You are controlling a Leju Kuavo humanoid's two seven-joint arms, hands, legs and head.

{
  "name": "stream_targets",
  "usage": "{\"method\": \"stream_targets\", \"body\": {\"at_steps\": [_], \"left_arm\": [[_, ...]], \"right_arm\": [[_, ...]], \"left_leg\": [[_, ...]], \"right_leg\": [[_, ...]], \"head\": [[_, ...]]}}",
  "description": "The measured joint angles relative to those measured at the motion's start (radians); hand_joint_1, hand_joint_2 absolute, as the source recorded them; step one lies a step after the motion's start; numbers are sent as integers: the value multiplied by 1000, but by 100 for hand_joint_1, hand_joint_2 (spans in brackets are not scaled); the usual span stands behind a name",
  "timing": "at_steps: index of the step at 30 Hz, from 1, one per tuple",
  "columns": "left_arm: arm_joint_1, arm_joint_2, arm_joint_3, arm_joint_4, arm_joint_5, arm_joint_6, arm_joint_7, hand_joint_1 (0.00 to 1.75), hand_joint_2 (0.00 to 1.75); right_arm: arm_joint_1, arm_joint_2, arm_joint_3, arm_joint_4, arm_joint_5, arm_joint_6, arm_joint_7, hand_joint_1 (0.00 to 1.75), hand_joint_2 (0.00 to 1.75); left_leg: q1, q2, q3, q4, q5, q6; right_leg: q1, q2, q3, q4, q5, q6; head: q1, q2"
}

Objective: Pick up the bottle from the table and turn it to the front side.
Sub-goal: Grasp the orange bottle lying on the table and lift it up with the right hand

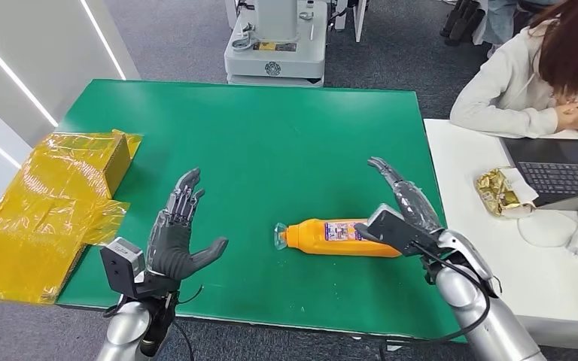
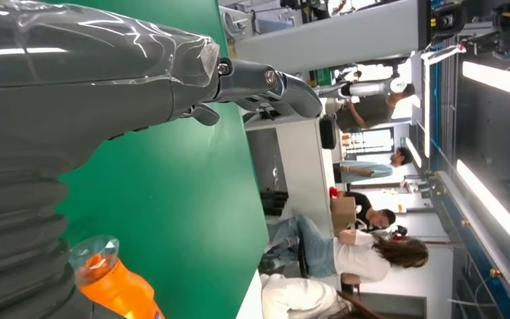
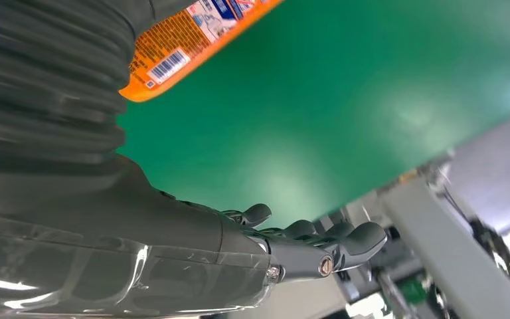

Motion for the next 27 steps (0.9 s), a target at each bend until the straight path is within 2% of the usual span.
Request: {"method": "stream_targets", "body": {"at_steps": [10,17,27], "left_arm": [[-7,3,-9,9,8,-25,33,0,175],[-10,6,-9,14,15,-35,34,0,175],[-28,17,-9,34,61,-38,49,0,175]], "right_arm": [[-147,-10,138,172,2,148,77,0,175],[-189,-19,192,226,2,181,92,0,175],[-303,-18,325,332,13,316,124,0,175]], "left_leg": [[0,0,0,0,0,0],[0,-1,0,0,0,0],[0,-1,0,0,1,0]], "right_leg": [[0,0,0,0,0,0],[0,0,0,0,0,0],[0,-1,0,1,1,0]], "head": [[0,0],[0,0],[0,0]]}}
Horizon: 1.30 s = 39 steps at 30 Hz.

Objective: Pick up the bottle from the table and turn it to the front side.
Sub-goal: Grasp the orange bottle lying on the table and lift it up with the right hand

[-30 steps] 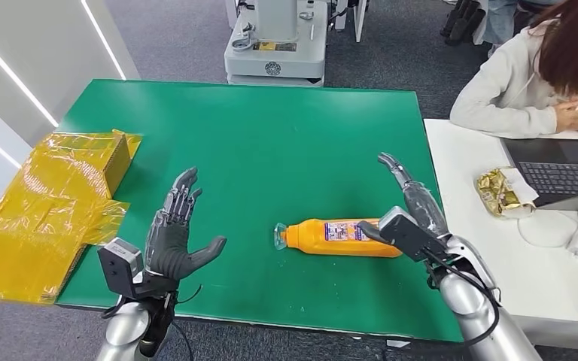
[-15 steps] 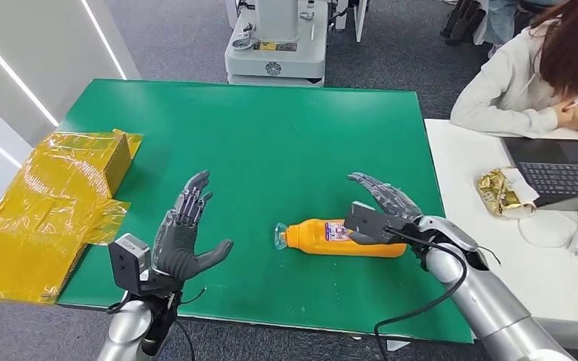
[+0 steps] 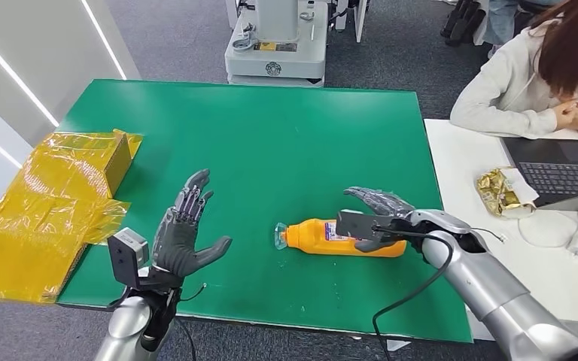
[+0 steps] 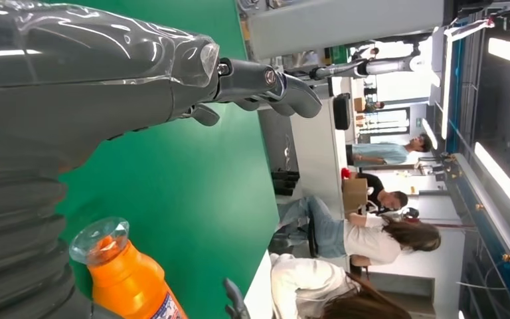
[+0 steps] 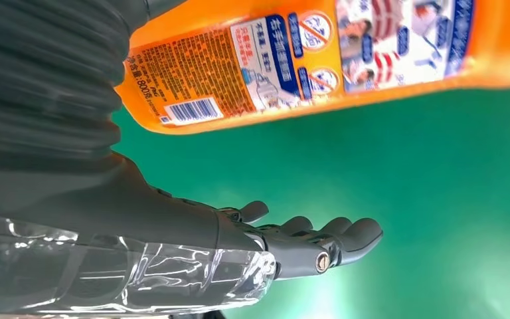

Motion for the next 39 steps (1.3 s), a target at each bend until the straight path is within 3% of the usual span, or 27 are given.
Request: {"method": "stream_targets", "body": {"at_steps": [7,16,36,39], "left_arm": [[-6,7,0,3,30,18,14,0,175],[-13,8,0,3,40,23,25,0,175],[-23,5,0,4,83,-4,57,0,175],[-23,5,0,4,83,-5,57,0,175]], "right_arm": [[-73,28,91,102,-10,38,-7,0,175],[-98,43,143,155,-15,53,-4,0,175],[-99,-7,243,159,-35,157,100,2,175],[-99,-12,250,158,-35,157,101,107,175]], "left_leg": [[0,0,0,0,0,0],[0,0,0,0,0,0],[0,0,0,0,0,0],[0,0,0,1,0,0]], "right_leg": [[0,0,0,0,0,0],[0,0,0,0,0,0],[0,0,0,0,0,0],[0,0,0,0,0,0]], "head": [[0,0],[0,0],[0,0],[0,0]]}}
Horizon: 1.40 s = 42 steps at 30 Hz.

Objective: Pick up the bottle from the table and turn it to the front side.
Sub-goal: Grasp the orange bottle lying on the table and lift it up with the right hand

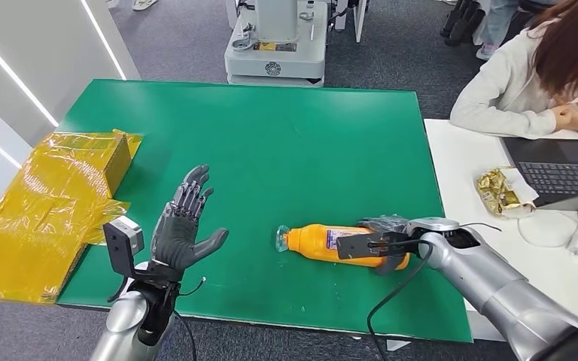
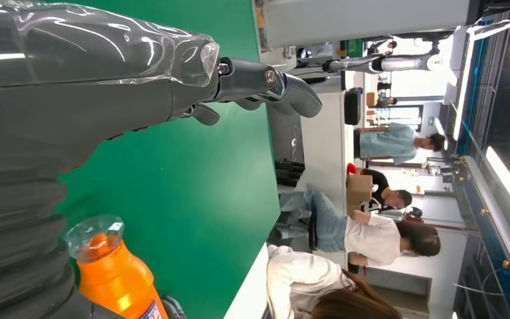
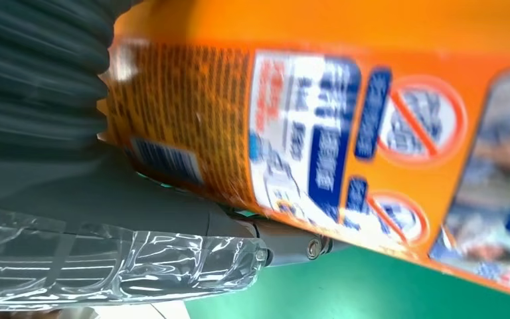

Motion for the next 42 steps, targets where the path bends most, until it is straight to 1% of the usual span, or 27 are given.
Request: {"method": "stream_targets", "body": {"at_steps": [1,3,4,5,8,9,13,15,25,30,32,34,36,37,39,41,42], "left_arm": [[0,0,0,0,0,0,0,0,175],[0,0,0,0,1,0,1,0,175],[0,0,0,0,1,0,1,0,175],[1,0,0,0,1,-1,1,0,175],[7,0,0,0,0,-2,1,0,175],[11,0,0,0,0,-2,0,0,175],[31,1,0,0,-4,-1,-7,0,175],[37,2,0,0,-4,-1,-10,0,175],[42,9,0,0,-5,8,-33,0,175],[45,12,-4,0,-22,25,-49,0,175],[46,13,-5,0,-25,27,-51,0,175],[47,13,-6,0,-26,27,-52,0,175],[51,14,-6,0,-31,29,-54,0,175],[54,15,-6,0,-35,30,-56,0,175],[59,16,-7,0,-49,26,-61,0,175],[58,16,-7,2,-59,21,-63,0,175],[55,16,-7,4,-61,19,-63,0,175]], "right_arm": [[0,-1,2,-1,-1,-1,0,143,175],[-1,-2,6,-5,-3,-6,1,148,175],[-1,-2,7,-6,-5,-10,2,146,175],[-2,-3,8,-8,-6,-14,2,147,175],[0,-3,12,-15,-7,-45,3,167,175],[4,-3,14,-18,-7,-64,3,171,175],[43,-8,5,-42,-11,-171,-2,175,175],[70,-16,-11,-64,-18,-205,-9,175,175],[214,-71,-135,-192,-88,-283,-71,175,175],[352,-92,-245,-279,-204,-339,-153,175,175],[376,-95,-263,-293,-217,-348,-163,175,175],[379,-96,-268,-298,-221,-350,-165,175,175],[418,-101,-299,-324,-232,-364,-179,175,175],[460,-106,-327,-351,-238,-377,-187,175,175],[619,-115,-437,-458,-266,-423,-219,175,175],[765,-112,-543,-559,-288,-464,-246,175,175],[796,-106,-569,-581,-289,-472,-250,175,175]], "left_leg": [[0,0,0,0,0,0],[0,0,0,0,0,0],[0,0,0,0,0,0],[0,0,0,0,0,0],[0,0,0,0,0,0],[0,0,0,0,0,0],[0,0,0,0,0,0],[0,0,0,0,0,0],[0,0,0,0,0,0],[0,-3,0,0,0,0],[0,-4,0,0,0,0],[0,-4,0,0,0,0],[0,-4,-1,0,0,0],[0,-4,-1,0,0,0],[0,-5,-2,-1,-1,1],[0,-6,-3,-1,-1,1],[0,-5,-3,-1,-1,1]], "right_leg": [[0,0,0,0,0,0],[0,0,0,0,0,0],[0,0,0,0,0,0],[0,0,0,0,0,0],[0,0,0,0,0,0],[0,0,0,0,0,0],[0,0,0,0,0,0],[0,0,0,0,0,0],[0,0,0,-1,0,0],[0,-3,0,-1,0,0],[0,-4,0,-1,0,0],[0,-4,0,-1,0,0],[0,-4,0,-1,-1,0],[0,-4,0,-1,-1,0],[0,-6,0,-1,-1,1],[0,-6,0,-1,-2,1],[0,-6,-1,-1,-2,1]], "head": [[0,0],[0,0],[0,0],[0,0],[0,0],[0,0],[0,0],[0,0],[0,0],[0,0],[0,0],[0,0],[0,0],[0,0],[0,0],[0,0],[0,0]]}}
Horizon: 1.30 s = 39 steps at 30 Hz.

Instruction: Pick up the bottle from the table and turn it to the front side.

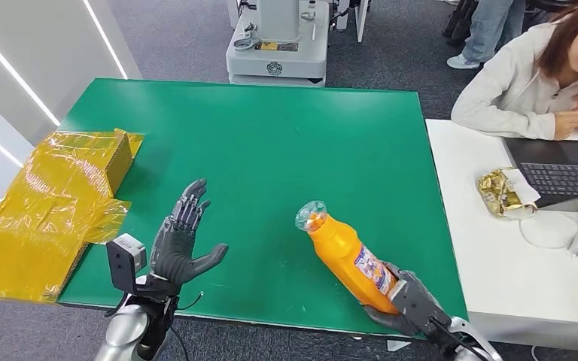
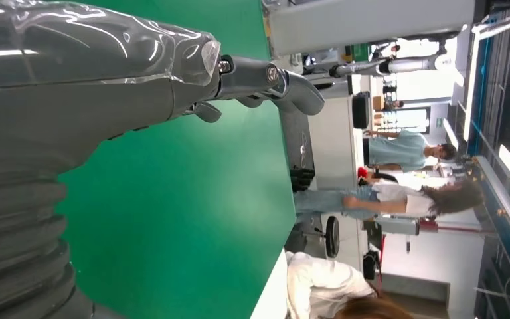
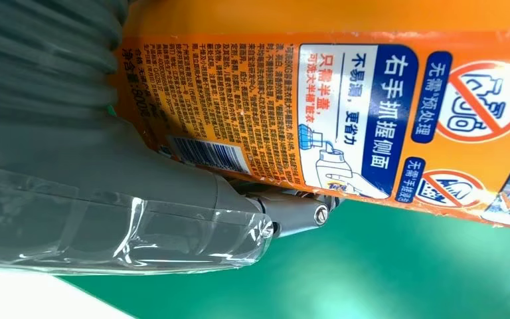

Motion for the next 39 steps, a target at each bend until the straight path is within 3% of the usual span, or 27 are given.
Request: {"method": "stream_targets", "body": {"at_steps": [10,20,23,33,39], "left_arm": [[-50,0,-1,20,13,-49,24,0,175],[-146,0,-28,43,128,-148,78,0,175],[-175,3,-42,57,150,-158,90,0,175],[-316,16,-103,103,228,-172,150,0,175],[-371,29,-122,121,260,-189,180,0,175]], "right_arm": [[126,60,-152,-99,-31,-69,-17,175,175],[46,140,-185,-87,-16,-105,-93,175,175],[-22,157,-173,-48,-27,-108,-125,175,175],[-401,258,-19,237,-72,-97,-181,175,175],[-504,320,52,332,-74,-94,-181,175,175]], "left_leg": [[0,1,1,0,1,0],[0,3,1,0,2,-1],[0,5,1,0,2,-1],[0,6,1,0,6,-1],[0,5,1,0,7,-2]], "right_leg": [[0,1,0,0,1,-1],[0,3,0,1,1,-1],[0,5,0,1,2,-1],[0,6,-1,2,6,-2],[0,6,-1,2,6,-2]], "head": [[0,0],[0,0],[0,0],[0,0],[0,0]]}}
